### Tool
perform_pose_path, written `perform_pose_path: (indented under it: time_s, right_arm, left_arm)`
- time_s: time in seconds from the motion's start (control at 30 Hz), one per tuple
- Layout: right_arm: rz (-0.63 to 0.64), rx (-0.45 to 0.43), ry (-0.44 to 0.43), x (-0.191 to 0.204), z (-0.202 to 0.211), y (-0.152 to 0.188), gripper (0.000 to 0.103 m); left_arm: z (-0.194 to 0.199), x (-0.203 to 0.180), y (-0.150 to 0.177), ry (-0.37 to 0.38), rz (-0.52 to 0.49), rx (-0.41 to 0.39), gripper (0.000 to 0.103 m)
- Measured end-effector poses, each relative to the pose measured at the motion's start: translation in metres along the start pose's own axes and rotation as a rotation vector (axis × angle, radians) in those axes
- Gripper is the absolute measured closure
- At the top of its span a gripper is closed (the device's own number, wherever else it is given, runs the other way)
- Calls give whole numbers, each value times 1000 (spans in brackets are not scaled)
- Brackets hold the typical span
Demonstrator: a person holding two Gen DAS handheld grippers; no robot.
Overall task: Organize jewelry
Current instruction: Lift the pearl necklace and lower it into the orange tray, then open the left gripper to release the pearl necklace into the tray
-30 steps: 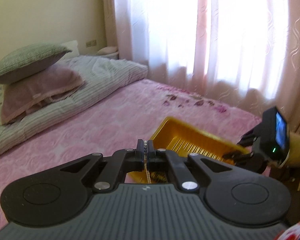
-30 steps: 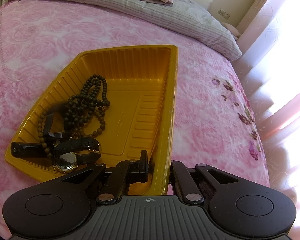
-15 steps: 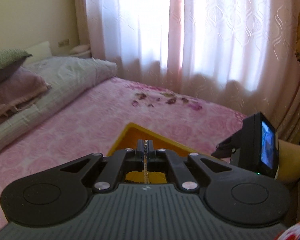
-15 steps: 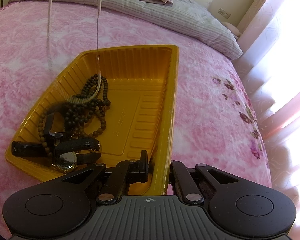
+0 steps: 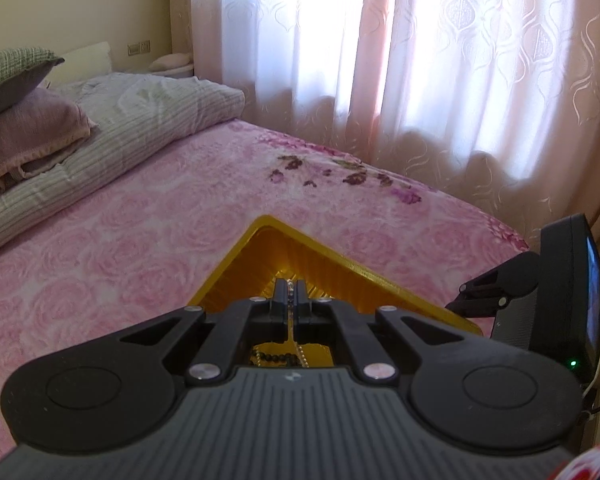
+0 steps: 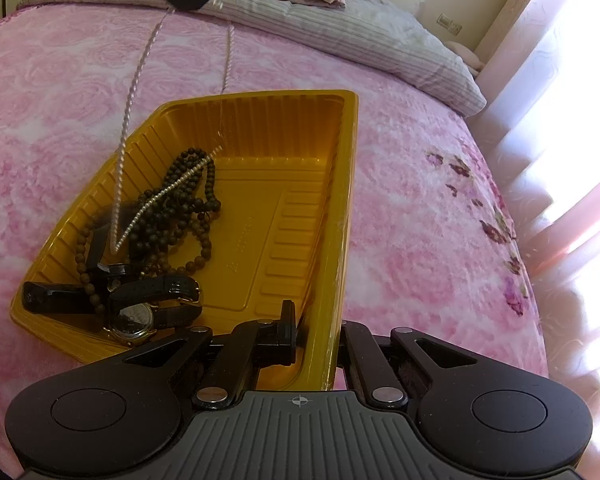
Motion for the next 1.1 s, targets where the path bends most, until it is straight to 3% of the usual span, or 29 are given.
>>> perform_pose_path:
  time_s: [0.5,0.63,1.1]
  right_arm:
    - [-1,-1,0,1,1,1,98]
    - [-2,0,-1,1,1,1,98]
    - [-16,-2,-9,-2,0,4,98]
  left_arm:
    - [-5,1,0,-14,17,7,101]
    - [-4,3,1,-29,22,8,89]
    - [18,27,28,-74,69,6,88]
Point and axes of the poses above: each gripper's, at about its wrist camera, not at the fingertips, and z roughly against the way its jaws point, x to its left, y to its underside, the point moved 2 cm from there along -z, roughly the way its jaws point, and after that the axes turned 7 degrees about -x, right-handed, at the moved point
